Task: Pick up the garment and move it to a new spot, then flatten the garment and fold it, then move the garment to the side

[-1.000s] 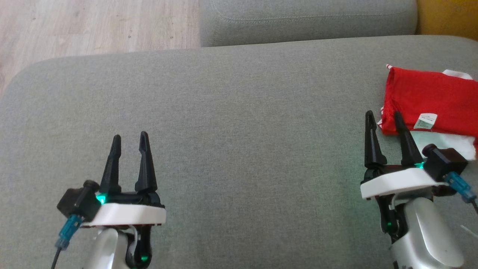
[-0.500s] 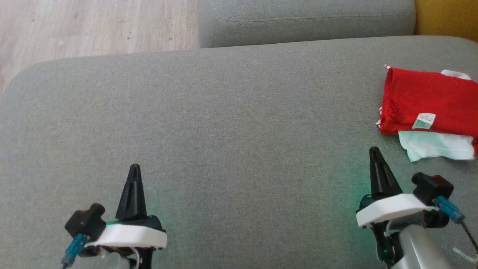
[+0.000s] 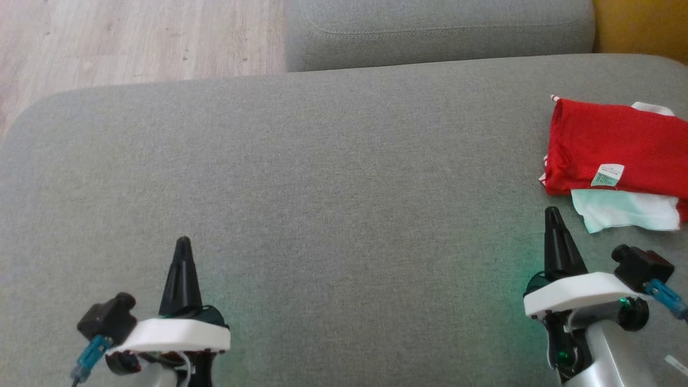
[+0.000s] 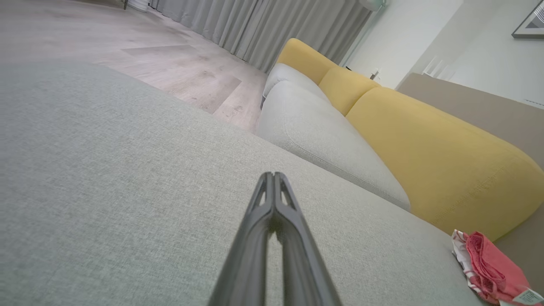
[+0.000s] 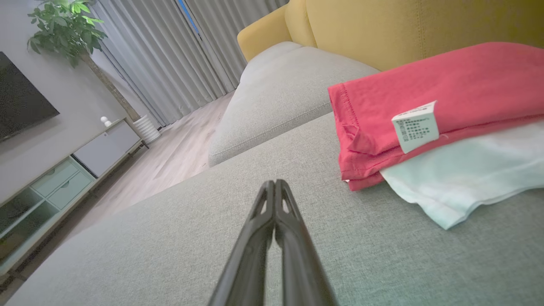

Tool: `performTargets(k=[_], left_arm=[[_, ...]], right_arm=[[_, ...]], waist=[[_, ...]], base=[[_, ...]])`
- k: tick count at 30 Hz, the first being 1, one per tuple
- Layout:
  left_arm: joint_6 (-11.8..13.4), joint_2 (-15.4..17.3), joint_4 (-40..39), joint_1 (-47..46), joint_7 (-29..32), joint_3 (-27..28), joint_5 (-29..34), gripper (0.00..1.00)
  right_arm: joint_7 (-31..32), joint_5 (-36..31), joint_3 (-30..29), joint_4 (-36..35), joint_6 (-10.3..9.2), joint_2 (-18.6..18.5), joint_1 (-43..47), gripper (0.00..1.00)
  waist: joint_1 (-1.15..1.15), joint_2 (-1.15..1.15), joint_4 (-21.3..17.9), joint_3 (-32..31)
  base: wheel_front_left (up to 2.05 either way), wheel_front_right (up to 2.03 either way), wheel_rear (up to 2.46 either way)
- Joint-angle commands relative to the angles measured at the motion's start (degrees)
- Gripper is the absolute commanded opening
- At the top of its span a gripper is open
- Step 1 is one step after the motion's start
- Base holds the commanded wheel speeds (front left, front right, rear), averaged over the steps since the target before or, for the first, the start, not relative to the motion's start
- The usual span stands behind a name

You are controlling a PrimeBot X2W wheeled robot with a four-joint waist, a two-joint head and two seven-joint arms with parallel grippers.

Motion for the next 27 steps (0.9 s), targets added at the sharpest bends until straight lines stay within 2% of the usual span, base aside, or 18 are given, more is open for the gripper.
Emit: performTargets(k=[1,27], left_arm=[[-0.07,0.11,-2.16,-2.40,0.29,1.28,-1.43,0.00],[-0.16,0.23,-2.90,-2.10,4.68,4.16,-15.57,0.00]], right_arm=[[0.33,1.75,-0.22,-2.36,-0.01,-0.22,-2.09,0.00],[4.64,17.68,-2.16,-4.64,-0.02,-0.20,-0.92,0.00]], waist=[[0.00,0.00,-0.01,-0.05],[0.00,0.00,-0.32,-0.86]], base=[[0.00,0.00,0.00],[0.00,0.00,0.00]])
